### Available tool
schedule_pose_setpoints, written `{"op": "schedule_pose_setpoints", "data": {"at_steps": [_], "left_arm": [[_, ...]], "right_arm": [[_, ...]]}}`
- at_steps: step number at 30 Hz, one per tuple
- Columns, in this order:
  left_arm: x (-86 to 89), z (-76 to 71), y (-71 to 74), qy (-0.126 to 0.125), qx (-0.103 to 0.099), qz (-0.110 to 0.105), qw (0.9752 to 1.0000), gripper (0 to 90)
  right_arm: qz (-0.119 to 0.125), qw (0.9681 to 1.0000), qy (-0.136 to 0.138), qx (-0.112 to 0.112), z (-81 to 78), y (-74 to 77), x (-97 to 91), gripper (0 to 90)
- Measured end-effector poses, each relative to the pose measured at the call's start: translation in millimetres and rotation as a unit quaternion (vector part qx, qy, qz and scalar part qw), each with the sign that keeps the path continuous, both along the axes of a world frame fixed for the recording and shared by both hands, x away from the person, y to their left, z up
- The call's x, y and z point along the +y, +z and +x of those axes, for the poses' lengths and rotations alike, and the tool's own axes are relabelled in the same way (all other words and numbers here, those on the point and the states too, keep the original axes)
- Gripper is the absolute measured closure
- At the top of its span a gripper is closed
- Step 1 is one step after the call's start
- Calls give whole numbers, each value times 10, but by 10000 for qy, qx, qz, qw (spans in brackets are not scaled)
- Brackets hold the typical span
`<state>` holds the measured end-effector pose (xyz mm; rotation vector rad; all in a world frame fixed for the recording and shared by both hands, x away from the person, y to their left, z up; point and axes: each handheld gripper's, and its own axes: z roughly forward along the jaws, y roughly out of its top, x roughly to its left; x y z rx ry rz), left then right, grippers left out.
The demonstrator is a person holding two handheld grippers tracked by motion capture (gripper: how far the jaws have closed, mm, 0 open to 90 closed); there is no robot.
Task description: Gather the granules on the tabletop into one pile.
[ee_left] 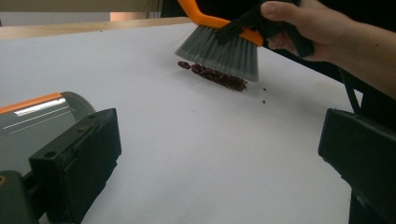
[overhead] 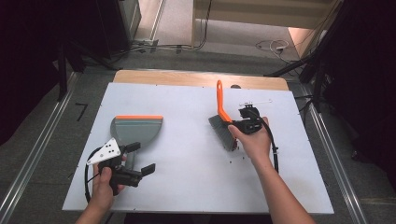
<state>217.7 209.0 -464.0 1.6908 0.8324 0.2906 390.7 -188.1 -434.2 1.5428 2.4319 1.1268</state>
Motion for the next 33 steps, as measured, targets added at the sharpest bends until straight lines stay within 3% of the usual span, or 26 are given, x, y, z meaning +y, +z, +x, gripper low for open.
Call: {"op": "schedule_pose_setpoints", "data": {"at_steps": [1,3,5,8,10,11,13,14,18,20,22,26,33], "left_arm": [[0,1,-2,9,14,-17,10000,3],[1,5,-5,23,19,-28,10000,2],[0,6,-6,22,25,-14,10000,3],[-6,7,-7,25,33,-18,10000,3],[-10,8,-8,27,39,-13,10000,3],[-13,7,-8,30,35,-25,10000,2],[-12,4,-6,35,39,-23,10000,3],[-10,3,-6,36,39,-26,10000,3],[-6,14,-13,50,51,-9,10000,3],[-12,17,-16,41,47,5,10000,2],[-21,14,-17,30,46,6,10000,3],[-17,8,-11,48,34,6,10000,3],[-9,2,-10,46,20,-21,10000,3]], "right_arm": [[-175,9994,206,-194,-40,52,-20,684],[-327,9948,873,-405,-95,147,-95,684],[-552,9863,1442,-585,-156,226,-179,684],[-834,9576,2624,-854,-230,251,-312,683],[-1052,9475,2919,-779,-282,228,-376,683],[-1134,9448,2993,-701,-308,214,-410,683],[-974,9423,3155,-546,-361,177,-482,683],[-827,9391,3300,-490,-391,148,-510,683],[-747,9189,3860,-325,-536,-31,-500,683],[-802,9116,4022,-279,-550,-141,-461,684],[-778,9126,3997,-369,-506,-176,-463,683],[-781,9114,4001,-567,-302,-197,-475,682],[-766,9153,3897,-665,12,-203,-447,680]]}}
